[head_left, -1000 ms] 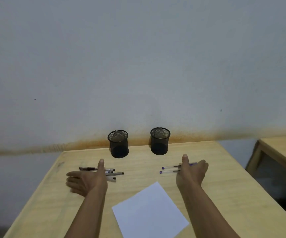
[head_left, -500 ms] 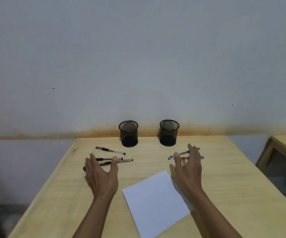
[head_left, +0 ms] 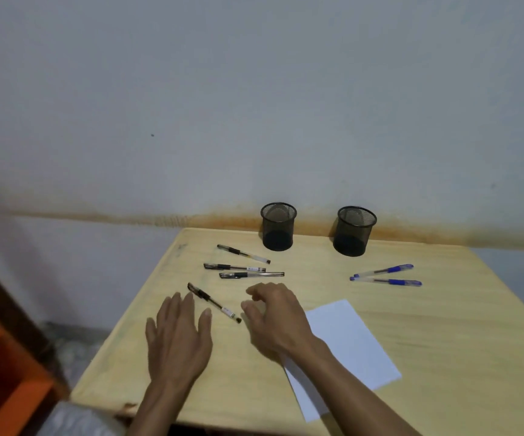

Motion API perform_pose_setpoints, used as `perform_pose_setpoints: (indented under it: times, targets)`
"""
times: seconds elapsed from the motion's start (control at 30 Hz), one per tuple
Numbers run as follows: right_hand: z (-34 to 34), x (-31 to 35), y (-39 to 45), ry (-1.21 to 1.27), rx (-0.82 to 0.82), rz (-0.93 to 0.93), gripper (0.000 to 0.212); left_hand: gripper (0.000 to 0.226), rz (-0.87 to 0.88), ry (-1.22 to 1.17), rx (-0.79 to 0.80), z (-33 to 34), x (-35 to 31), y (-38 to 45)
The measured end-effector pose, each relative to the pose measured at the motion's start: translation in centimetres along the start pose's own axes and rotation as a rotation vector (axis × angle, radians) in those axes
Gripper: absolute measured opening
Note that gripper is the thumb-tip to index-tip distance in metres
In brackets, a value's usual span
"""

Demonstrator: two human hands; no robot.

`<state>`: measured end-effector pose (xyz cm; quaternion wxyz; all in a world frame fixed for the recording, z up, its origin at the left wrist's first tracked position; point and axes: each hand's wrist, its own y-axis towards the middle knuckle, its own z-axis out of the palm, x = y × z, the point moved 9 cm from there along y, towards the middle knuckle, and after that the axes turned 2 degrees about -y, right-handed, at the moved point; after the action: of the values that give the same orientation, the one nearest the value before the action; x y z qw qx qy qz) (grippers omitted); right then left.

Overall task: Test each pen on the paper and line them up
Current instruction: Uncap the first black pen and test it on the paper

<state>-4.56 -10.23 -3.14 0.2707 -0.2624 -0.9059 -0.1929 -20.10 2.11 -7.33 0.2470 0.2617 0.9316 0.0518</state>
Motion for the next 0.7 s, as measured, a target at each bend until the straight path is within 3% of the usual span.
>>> perform_pose_setpoints:
  times: [0.17, 0.27, 0.47, 0.6, 0.7]
  targets:
    - [3.5, 2.0, 0.7, -0.181, 0.103, -0.025, 0.038, 0.058, 0.004, 0.08, 0.061, 0.7, 0.0, 0.0]
    - [4.3, 2.3, 0.6, -0.298, 0.086, -0.043, 0.032, 0.059, 0.003, 0.085, 0.065, 0.6, 0.1, -0.2]
    - [4.3, 2.6, 0.6, -0.301, 0.0, -0.034, 0.028, 0.06, 0.016, 0.086, 0.08, 0.5, 0.1, -0.3]
    - [2.1, 2.8, 0.2, -0.204, -0.075, 0.022, 0.023, 0.059, 0.007, 0.056, 0.081, 0.4, 0.3, -0.5]
    - [-1.0, 1.2, -0.6, 0.053, -0.165, 0.111, 0.015, 0.056, -0.016, 0.016, 0.064, 0.3, 0.5, -0.6]
